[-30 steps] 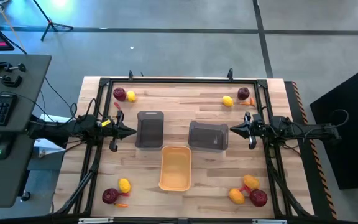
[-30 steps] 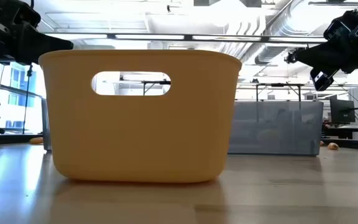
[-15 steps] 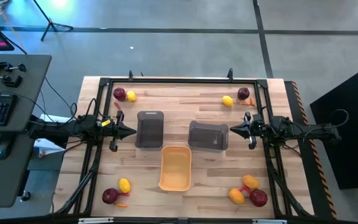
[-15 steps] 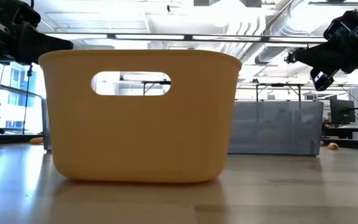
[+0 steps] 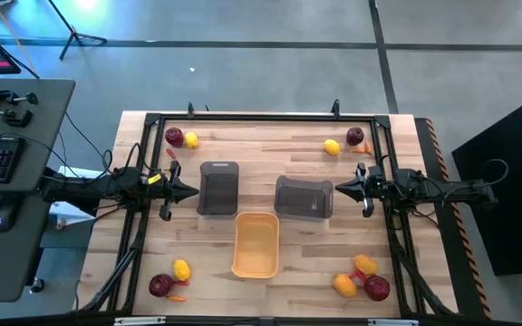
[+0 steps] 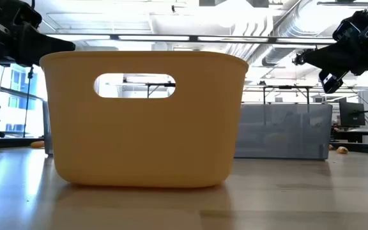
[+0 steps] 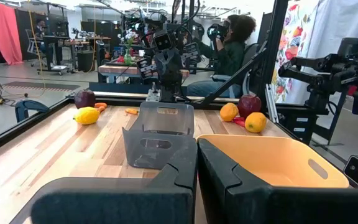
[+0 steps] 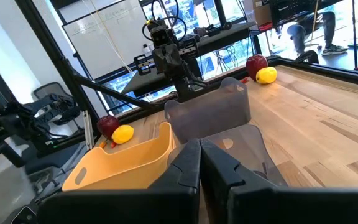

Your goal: Sort produce into baskets

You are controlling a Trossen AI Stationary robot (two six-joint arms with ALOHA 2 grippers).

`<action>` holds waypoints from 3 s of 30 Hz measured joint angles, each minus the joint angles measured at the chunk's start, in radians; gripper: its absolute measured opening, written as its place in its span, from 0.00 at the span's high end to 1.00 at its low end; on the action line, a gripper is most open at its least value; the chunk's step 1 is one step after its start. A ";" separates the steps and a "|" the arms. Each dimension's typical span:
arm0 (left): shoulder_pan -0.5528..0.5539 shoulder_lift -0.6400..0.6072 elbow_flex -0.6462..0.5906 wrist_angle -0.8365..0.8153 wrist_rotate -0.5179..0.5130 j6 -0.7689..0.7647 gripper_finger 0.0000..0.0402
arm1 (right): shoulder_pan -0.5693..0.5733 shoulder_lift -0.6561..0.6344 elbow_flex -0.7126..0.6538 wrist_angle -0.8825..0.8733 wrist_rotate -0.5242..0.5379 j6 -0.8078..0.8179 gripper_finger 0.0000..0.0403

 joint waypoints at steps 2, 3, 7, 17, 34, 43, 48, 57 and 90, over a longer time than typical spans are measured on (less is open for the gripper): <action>0.000 0.000 0.000 0.000 0.000 0.000 1.00 | 0.000 0.000 0.000 0.000 0.000 0.000 1.00; 0.000 0.000 0.000 0.000 0.000 0.000 1.00 | 0.000 0.000 0.000 0.000 0.000 0.000 1.00; 0.000 0.000 0.000 0.000 0.000 0.000 1.00 | 0.000 0.000 0.000 0.000 0.000 0.000 1.00; 0.000 0.000 0.000 0.000 0.000 0.000 1.00 | 0.000 0.000 0.000 0.000 0.000 0.000 1.00; 0.000 0.000 0.000 0.000 0.000 0.000 1.00 | -0.004 0.015 0.000 0.535 0.393 0.420 1.00; 0.000 0.000 0.000 0.000 0.000 0.000 1.00 | -0.087 0.291 0.356 -0.001 0.548 0.290 0.97; 0.000 0.000 0.000 0.001 0.000 0.000 1.00 | -0.282 0.582 0.587 -0.422 0.425 0.250 0.78; 0.000 0.000 0.000 0.000 0.000 0.000 1.00 | -0.680 1.163 0.849 -0.645 0.067 0.107 0.24; 0.000 0.000 0.000 0.000 0.000 0.000 1.00 | -0.790 1.846 1.166 -0.878 0.033 -0.235 0.24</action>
